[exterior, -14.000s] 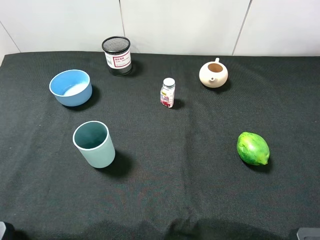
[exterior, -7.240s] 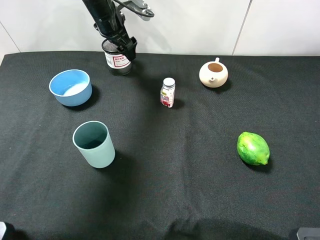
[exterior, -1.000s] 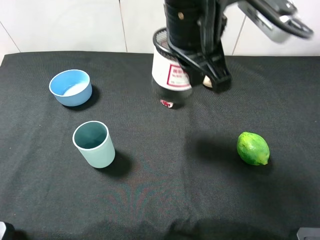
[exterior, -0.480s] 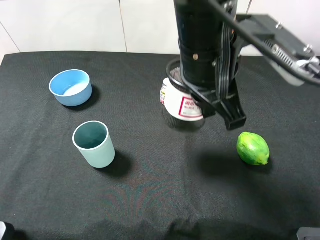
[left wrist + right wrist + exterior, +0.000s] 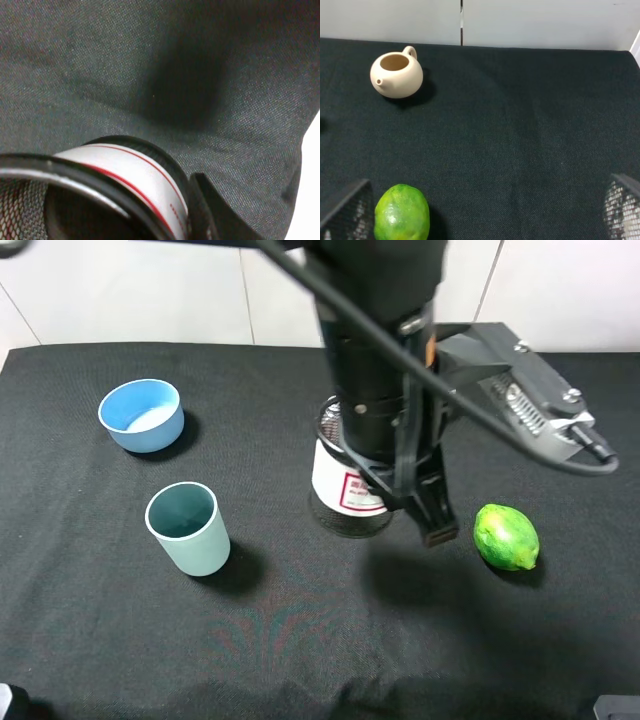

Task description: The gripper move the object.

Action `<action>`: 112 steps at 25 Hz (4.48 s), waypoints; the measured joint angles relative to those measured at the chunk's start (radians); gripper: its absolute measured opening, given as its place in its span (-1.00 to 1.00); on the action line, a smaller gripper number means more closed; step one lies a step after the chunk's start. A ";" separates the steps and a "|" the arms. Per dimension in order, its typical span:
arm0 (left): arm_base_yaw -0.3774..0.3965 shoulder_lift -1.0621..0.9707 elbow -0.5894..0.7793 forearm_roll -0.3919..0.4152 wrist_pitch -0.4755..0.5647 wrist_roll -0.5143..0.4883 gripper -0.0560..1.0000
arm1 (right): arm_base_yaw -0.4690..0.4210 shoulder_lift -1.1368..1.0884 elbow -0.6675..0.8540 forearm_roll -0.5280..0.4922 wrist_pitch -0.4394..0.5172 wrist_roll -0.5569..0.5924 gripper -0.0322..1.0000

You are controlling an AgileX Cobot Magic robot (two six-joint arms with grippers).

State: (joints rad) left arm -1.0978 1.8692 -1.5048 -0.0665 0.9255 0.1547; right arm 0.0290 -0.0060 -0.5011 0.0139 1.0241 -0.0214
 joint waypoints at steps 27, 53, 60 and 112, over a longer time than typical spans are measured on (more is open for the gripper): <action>-0.001 -0.136 0.484 -0.003 -0.474 0.030 -0.49 | 0.000 0.000 0.000 0.001 0.000 0.000 0.41; -0.001 -0.179 0.781 -0.006 -0.762 0.030 -0.49 | 0.000 0.000 0.000 0.001 0.000 0.000 0.41; -0.001 -0.179 0.788 -0.006 -0.763 0.022 -0.49 | 0.000 0.000 0.000 0.001 0.000 0.000 0.41; -0.001 -0.207 0.619 -0.007 -0.423 -0.081 0.55 | 0.000 0.000 0.000 0.001 0.000 0.000 0.41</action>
State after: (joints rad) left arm -1.0990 1.6618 -0.8860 -0.0731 0.5021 0.0736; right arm 0.0290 -0.0060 -0.5011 0.0147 1.0241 -0.0214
